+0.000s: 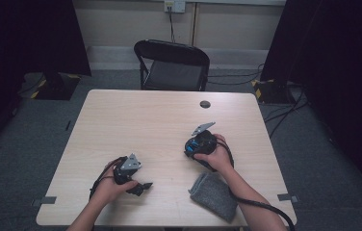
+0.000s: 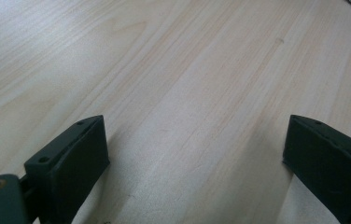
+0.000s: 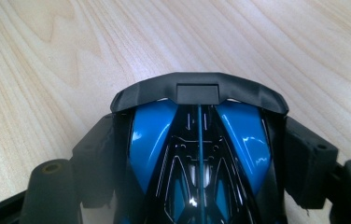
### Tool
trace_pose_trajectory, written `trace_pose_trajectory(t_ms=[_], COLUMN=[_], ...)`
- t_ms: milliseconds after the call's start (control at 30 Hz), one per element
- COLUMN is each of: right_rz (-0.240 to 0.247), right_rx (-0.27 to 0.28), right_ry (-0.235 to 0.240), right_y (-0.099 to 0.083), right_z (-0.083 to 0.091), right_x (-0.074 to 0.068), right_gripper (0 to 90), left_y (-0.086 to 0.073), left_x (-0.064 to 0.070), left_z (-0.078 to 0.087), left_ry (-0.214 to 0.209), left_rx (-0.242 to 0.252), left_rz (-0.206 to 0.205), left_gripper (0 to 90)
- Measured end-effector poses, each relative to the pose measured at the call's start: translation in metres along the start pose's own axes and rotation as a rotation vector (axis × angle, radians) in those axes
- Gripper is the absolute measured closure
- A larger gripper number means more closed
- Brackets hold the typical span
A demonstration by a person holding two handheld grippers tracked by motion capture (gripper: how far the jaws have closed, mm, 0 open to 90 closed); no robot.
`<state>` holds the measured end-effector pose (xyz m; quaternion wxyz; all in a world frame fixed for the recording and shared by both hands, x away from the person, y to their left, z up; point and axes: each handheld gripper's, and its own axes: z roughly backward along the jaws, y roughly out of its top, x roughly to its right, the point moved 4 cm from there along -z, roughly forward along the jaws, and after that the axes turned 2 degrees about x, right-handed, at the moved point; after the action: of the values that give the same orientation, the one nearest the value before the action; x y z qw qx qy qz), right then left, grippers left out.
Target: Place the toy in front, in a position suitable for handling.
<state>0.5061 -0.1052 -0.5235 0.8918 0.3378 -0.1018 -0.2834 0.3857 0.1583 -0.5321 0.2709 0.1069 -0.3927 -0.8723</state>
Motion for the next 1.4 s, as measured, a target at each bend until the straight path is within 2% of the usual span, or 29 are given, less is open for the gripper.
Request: trace_pose_trajectory(t_ms=[100,133,167,200,267,367,533,733,867,933,1067,1267,1400], right_rz=[-0.011,-0.037,-0.037,-0.063,-0.083,-0.082,-0.106,-0.107,-0.092,-0.068,-0.083,-0.047,-0.01], right_rx=[0.005,0.018,0.018,0.044,0.06,0.063,0.103,0.135,0.146,0.137,0.151,0.123,0.082], right_ry=[0.002,0.001,0.001,0.001,0.006,0.002,0.006,0.01,0.02,0.007,0.035,0.052,0.06], right_y=[0.0,0.0,0.0,0.001,0.002,0.004,0.008,0.015,0.028,0.033,0.044,0.06,0.073], right_z=[0.0,0.002,0.002,0.006,0.01,0.013,0.023,0.038,0.047,0.047,0.039,0.023,0.004], right_x=[0.001,0.003,0.003,0.005,0.006,0.007,0.008,0.009,0.006,0.004,0.001,-0.009,-0.018], right_gripper=[25.4,25.4,25.4,25.5,25.5,25.6,25.6,25.6,25.6,25.6,25.6,25.6,25.6], left_y=[0.0,0.0,0.0,0.0,0.0,0.0,0.0,0.0,0.0,0.0,0.0,0.0,0.0], left_x=[0.0,0.0,0.0,0.0,0.0,0.0,0.0,0.0,0.0,0.0,0.0,0.0,0.0], left_z=[0.0,0.0,0.0,0.0,0.0,0.0,0.0,0.0,0.0,0.0,0.0,0.0,0.0], left_ry=[0.0,0.0,0.0,0.0,0.0,0.0,0.0,0.0,0.0,0.0,-0.001,-0.003,-0.003], left_rx=[0.0,0.0,0.0,0.0,0.0,0.0,0.0,0.0,0.0,0.0,-0.001,-0.002,-0.002], left_rz=[0.0,0.0,0.0,0.0,0.0,0.0,0.0,-0.001,0.0,0.0,-0.001,-0.002,-0.002], left_gripper=[6.0,6.0,6.0,6.0,6.0,6.0,6.0,6.0,6.0,6.0,5.9,5.5,5.5])
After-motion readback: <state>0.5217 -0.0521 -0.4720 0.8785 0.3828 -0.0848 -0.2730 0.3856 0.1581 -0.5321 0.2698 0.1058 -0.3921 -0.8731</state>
